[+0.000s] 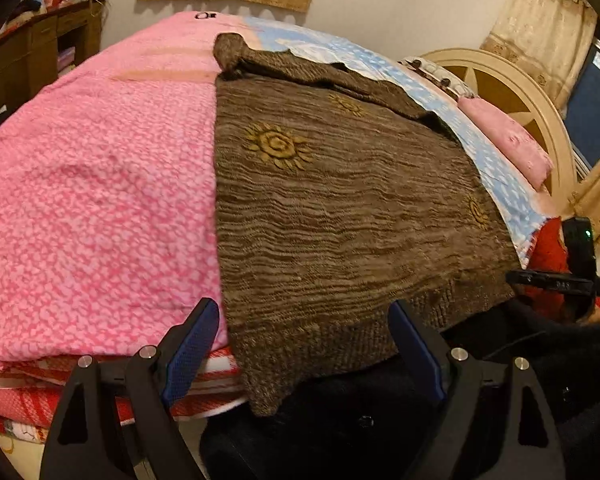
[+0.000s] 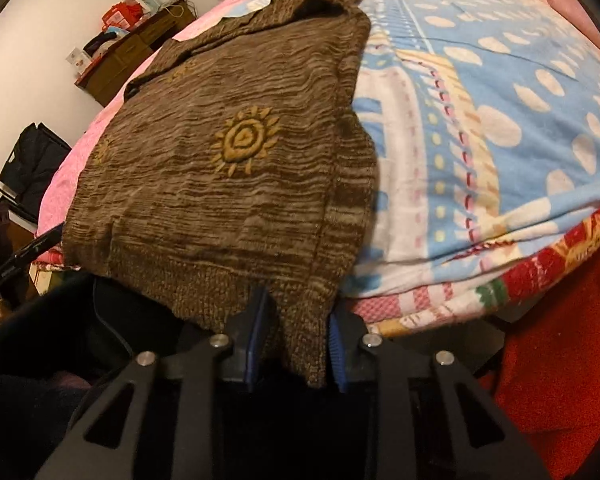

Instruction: Fold small clothes

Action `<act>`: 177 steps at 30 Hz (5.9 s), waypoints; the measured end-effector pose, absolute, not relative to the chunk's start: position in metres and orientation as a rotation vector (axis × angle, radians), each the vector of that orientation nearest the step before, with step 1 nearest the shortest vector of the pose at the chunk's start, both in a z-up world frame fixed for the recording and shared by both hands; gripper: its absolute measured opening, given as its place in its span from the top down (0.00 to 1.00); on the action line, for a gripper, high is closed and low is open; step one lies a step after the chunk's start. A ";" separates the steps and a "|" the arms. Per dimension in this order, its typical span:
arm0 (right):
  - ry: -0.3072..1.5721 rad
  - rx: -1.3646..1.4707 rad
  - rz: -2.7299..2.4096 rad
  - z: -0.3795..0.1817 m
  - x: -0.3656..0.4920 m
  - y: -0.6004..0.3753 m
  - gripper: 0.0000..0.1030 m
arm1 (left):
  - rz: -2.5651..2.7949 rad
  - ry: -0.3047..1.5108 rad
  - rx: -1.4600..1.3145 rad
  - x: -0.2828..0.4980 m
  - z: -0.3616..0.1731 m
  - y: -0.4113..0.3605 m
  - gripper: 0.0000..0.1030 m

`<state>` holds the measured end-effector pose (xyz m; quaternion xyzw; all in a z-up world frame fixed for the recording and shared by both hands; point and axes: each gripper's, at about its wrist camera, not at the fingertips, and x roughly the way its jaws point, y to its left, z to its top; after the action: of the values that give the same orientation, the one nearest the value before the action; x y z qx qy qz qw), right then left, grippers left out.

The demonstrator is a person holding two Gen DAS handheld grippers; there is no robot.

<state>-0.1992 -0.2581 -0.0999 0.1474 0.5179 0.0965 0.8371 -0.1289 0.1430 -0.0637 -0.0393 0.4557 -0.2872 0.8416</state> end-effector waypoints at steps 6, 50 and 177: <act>1.088 0.343 0.224 -0.100 -0.203 -0.261 0.69 | -0.687 1.001 -0.102 -0.133 -0.065 0.139 0.16; 0.813 0.732 0.486 -0.031 -0.182 -0.297 0.91 | -0.676 0.934 -0.404 -0.099 -0.003 0.165 0.94; 0.711 0.249 0.123 -0.015 -0.051 -0.240 0.54 | -0.218 0.806 -0.770 0.059 -0.062 0.092 0.83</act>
<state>-0.0509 -0.2399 -0.0149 0.1213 0.3469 0.0598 0.9281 0.0589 0.0922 -0.0624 -0.3646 0.3817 -0.1033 0.8430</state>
